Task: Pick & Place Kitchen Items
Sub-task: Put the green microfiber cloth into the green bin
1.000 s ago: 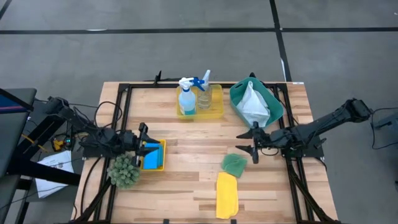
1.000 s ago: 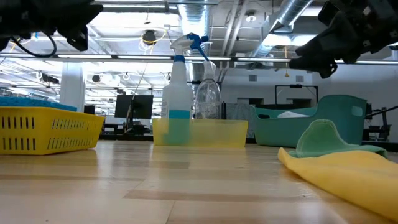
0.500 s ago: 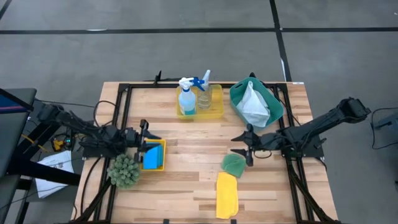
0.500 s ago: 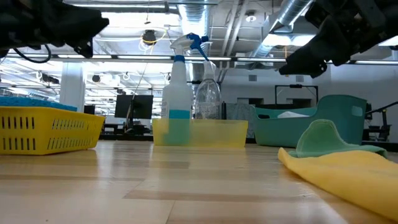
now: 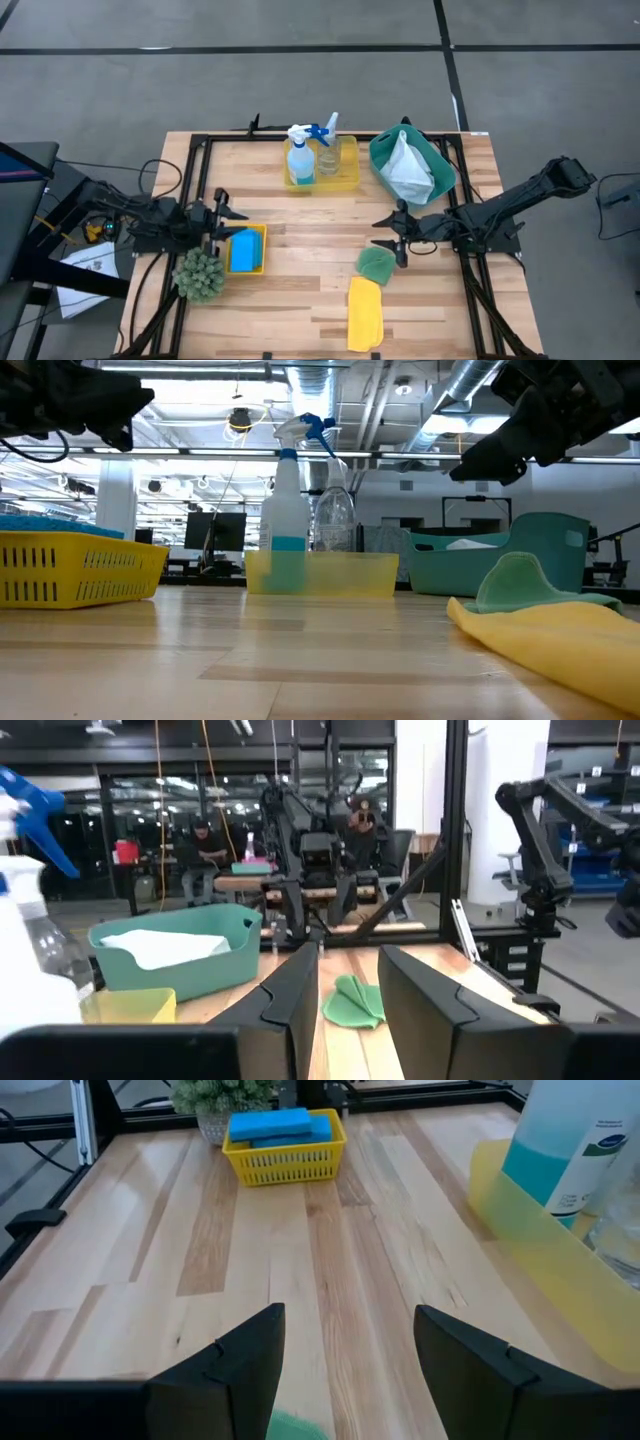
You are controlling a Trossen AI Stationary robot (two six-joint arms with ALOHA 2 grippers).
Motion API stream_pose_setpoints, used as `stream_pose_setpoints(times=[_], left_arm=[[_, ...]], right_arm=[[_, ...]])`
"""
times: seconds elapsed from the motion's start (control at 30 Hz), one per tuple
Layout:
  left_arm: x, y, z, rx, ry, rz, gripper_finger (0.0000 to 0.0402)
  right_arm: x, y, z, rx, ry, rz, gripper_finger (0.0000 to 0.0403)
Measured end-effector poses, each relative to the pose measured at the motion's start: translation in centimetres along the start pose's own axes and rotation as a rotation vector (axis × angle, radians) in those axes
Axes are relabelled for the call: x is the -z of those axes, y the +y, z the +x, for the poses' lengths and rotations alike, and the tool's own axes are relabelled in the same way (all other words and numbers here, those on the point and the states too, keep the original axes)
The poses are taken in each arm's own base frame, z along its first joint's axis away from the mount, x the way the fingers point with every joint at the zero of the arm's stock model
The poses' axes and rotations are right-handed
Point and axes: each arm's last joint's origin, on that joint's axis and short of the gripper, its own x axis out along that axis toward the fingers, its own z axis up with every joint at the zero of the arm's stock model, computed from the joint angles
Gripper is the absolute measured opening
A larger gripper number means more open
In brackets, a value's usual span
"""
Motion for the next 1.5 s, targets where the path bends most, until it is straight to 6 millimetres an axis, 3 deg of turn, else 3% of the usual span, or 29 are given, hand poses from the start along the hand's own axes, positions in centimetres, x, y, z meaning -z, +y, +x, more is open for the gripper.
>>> stream_pose_setpoints(times=[0.23, 0.63, 0.93, 1.13, 1.5], left_arm=[[0.0, 1.0, -0.8, -0.109, -0.008, 0.020, 0.0104], [0.9, 2.1, -0.7, 0.012, 0.069, -0.001, 0.0104], [0.9, 2.2, -0.7, 0.018, 0.069, -0.008, 0.0104], [0.8, 2.2, -0.7, 0.014, 0.059, -0.112, 0.0104], [0.8, 2.2, -0.7, 0.010, 0.060, -0.112, 0.0104]], right_arm=[[0.1, 0.0, 0.0, 0.002, 0.008, -0.006, 0.0214], [0.1, 0.1, 0.0, -0.025, 0.009, -0.004, 0.0214], [0.1, 0.1, 0.0, -0.025, 0.009, -0.021, 0.0214], [0.1, 0.2, 0.0, -0.078, 0.021, -0.043, 0.0214], [1.2, 0.0, 0.3, -0.070, 0.126, -0.054, 0.0214]])
